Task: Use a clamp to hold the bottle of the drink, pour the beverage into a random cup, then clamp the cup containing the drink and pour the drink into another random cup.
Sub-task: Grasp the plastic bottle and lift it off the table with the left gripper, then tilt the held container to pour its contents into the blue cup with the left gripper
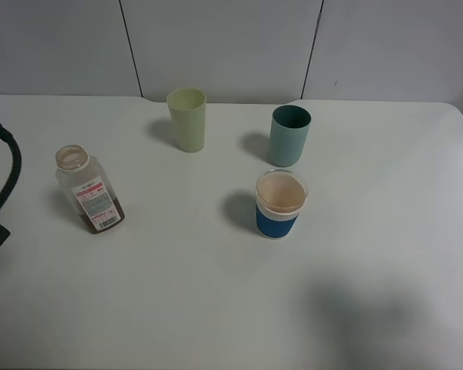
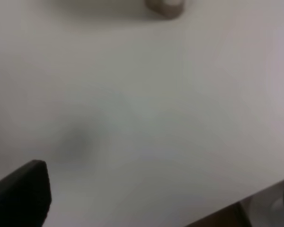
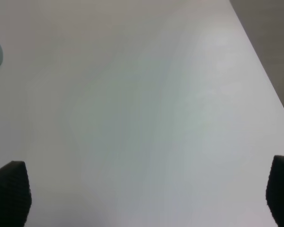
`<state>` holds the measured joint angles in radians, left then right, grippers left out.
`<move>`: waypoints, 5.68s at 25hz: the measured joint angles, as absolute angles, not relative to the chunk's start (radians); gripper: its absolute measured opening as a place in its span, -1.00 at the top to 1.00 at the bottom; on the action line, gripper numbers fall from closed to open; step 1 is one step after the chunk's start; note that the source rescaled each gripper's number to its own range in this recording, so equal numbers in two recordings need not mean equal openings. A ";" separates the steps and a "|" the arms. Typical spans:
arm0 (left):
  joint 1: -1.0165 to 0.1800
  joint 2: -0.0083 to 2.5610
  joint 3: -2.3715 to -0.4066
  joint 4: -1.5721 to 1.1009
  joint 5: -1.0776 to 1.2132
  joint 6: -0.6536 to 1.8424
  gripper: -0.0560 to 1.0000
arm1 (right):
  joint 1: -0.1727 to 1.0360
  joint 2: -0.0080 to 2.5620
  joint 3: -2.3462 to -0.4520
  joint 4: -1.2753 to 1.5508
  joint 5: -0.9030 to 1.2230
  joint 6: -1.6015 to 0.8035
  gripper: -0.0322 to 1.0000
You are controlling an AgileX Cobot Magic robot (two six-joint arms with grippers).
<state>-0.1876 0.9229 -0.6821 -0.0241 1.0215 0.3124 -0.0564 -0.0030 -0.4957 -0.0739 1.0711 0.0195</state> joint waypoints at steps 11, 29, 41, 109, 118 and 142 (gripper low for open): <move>-0.286 1.039 -0.547 -0.027 0.788 0.356 -1.00 | -0.056 -0.003 -0.496 -0.074 1.071 0.019 -1.00; -0.288 1.044 -0.200 -0.029 0.000 0.073 -1.00 | -0.056 -0.003 -0.496 -0.074 1.071 0.019 -1.00; -0.099 1.363 -0.128 0.356 -0.501 -0.153 -1.00 | -0.056 -0.003 -0.496 -0.074 1.071 0.019 -1.00; 0.030 1.856 -0.210 0.615 -1.137 -0.059 0.85 | -0.056 -0.003 -0.496 -0.074 1.071 0.019 -1.00; -0.009 1.777 -0.157 0.256 -1.119 -0.011 0.85 | -0.056 -0.003 -0.496 -0.074 1.071 0.019 -1.00; -0.700 1.616 -0.365 -1.119 -1.073 1.248 0.85 | -0.056 -0.003 -0.496 -0.074 1.071 0.019 -1.00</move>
<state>-0.7001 1.6159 -0.3654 -1.1191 -1.0728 1.2479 -0.0564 -0.0030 -0.4957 -0.0739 1.0711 0.0195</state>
